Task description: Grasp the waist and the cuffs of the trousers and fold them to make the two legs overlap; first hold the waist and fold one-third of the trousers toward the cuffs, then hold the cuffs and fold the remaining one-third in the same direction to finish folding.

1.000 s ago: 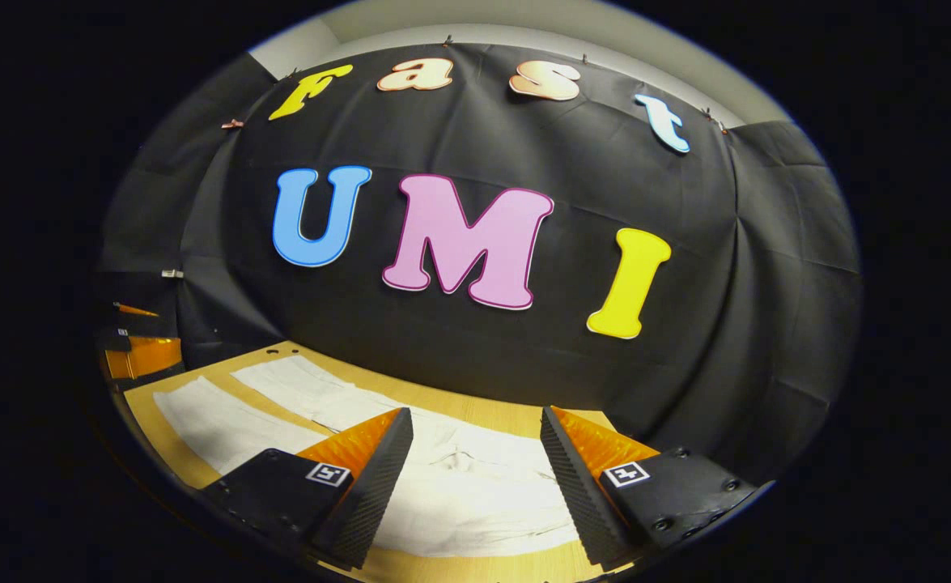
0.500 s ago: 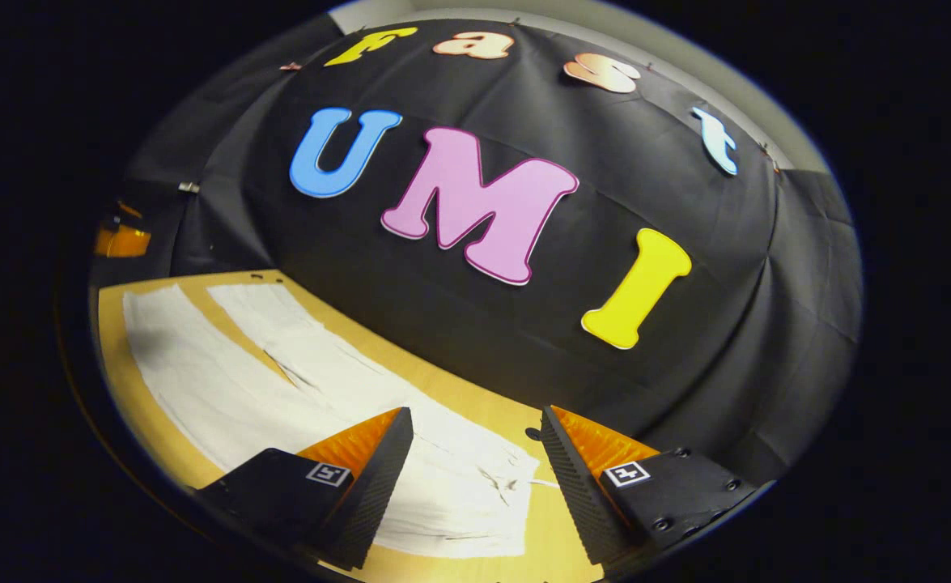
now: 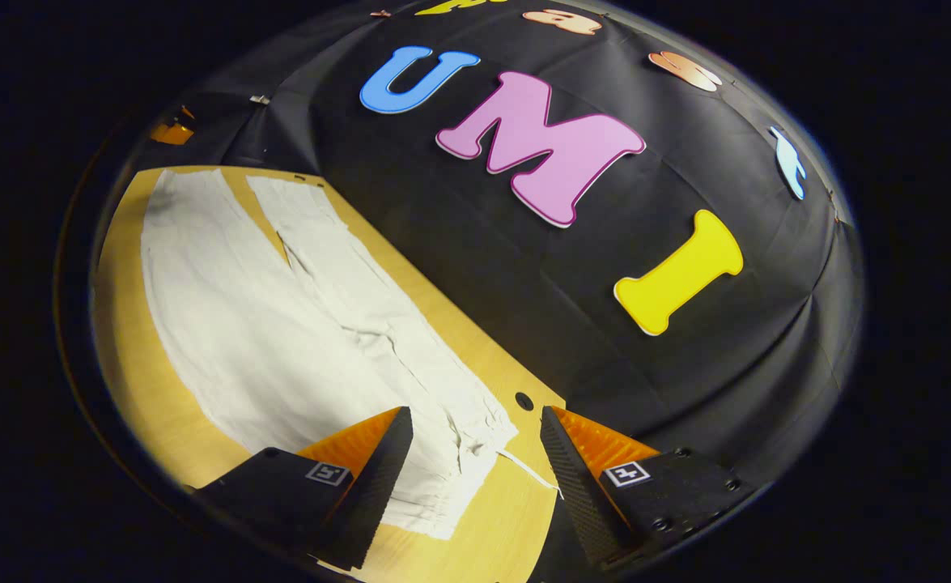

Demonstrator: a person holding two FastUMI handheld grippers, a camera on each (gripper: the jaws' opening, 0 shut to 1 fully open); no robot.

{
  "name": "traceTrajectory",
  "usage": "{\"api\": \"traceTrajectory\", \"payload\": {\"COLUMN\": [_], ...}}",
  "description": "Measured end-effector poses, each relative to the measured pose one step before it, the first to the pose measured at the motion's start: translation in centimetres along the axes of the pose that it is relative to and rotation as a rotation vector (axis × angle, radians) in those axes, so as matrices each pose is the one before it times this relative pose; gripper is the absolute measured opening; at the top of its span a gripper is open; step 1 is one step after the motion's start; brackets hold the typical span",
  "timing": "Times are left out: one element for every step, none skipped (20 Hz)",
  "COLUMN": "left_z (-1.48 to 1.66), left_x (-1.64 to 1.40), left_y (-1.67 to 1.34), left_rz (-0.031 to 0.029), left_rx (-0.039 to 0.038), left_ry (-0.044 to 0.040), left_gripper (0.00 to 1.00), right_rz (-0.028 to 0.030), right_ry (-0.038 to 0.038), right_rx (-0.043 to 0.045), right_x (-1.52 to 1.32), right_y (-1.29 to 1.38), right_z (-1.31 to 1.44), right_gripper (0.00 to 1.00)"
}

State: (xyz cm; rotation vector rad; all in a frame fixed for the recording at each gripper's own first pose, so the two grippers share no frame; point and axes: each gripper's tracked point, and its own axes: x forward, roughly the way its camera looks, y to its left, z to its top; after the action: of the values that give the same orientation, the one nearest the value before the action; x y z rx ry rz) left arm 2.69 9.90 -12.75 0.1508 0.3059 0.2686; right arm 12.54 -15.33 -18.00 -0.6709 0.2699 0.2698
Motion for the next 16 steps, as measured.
{"api": "traceTrajectory", "payload": {"left_z": [-0.678,-0.623,-0.886,-0.528,-0.527,-0.401,-0.392,-0.209,-0.247,-0.138,-0.152,-0.099,-0.319,-0.136,-0.404,-0.342], "left_x": [0.308,0.11,0.146,0.096,-0.182,0.022,0.081,0.077,0.083,0.134,0.089,0.075,0.005,0.014,0.032,-0.015], "left_y": [0.041,0.113,0.111,0.065,-0.015,-0.105,-0.087,-0.072,0.03,0.115,0.191,0.141,0.228,0.354,0.294,0.48], "left_rz": [0.00397,0.00184,0.00049,0.00127,-0.00097,-0.00163,-0.00095,0.00032,0.00223,0.00333,0.00101,0.00196,0.00508,0.00787,0.00853,0.01132], "left_rx": [0.01462,0.01114,0.00856,0.00312,-0.00343,-0.00922,-0.01,-0.00706,-0.00392,-0.00349,-0.0043,-0.00445,-0.00367,-0.00413,-0.00486,-0.00589], "left_ry": [0.01909,0.01659,0.01643,0.0151,0.01377,0.01476,0.01336,0.00972,0.00791,0.00742,0.00703,0.00632,0.00813,0.00743,0.00649,0.0113], "left_gripper": [0.98,0.98,0.98,0.98,0.98,0.98,0.98,0.98,0.98,0.98,0.98,0.98,0.98,0.98,0.98,0.98], "right_rz": [0.01996,0.02126,0.01938,0.02151,0.01985,0.02331,0.02566,0.02505,0.0261,0.02922,0.02509,0.02671,0.0263,0.02579,0.01383,0.00302], "right_ry": [0.02374,0.01812,0.01816,0.01461,0.0118,0.00973,0.00687,0.00772,0.00502,0.00344,0.00227,0.00201,0.00297,0.00604,0.00992,0.01706], "right_rx": [-0.02107,-0.02451,-0.02985,-0.03314,-0.03357,-0.02953,-0.02777,-0.02697,-0.02661,-0.03037,-0.03487,-0.03251,-0.03286,-0.03394,-0.02596,-0.02144], "right_x": [-0.029,-0.009,0.258,0.111,0.043,-0.022,0.18,0.079,0.264,0.224,0.282,0.245,0.269,0.301,0.419,0.477], "right_y": [0.15,0.142,0.071,0.157,0.252,0.363,0.523,0.568,0.629,0.738,0.718,0.583,0.718,0.766,0.462,0.243], "right_z": [-1.389,-1.091,-1.047,-0.922,-0.785,-0.677,-0.696,-0.577,-0.481,-0.581,-0.457,-0.417,-0.436,-0.5,-0.603,-0.725], "right_gripper": [0.98,0.97,0.98,0.98,0.98,0.98,0.98,0.98,0.98,0.98,0.98,0.97,0.98,0.98,0.98,0.98]}}
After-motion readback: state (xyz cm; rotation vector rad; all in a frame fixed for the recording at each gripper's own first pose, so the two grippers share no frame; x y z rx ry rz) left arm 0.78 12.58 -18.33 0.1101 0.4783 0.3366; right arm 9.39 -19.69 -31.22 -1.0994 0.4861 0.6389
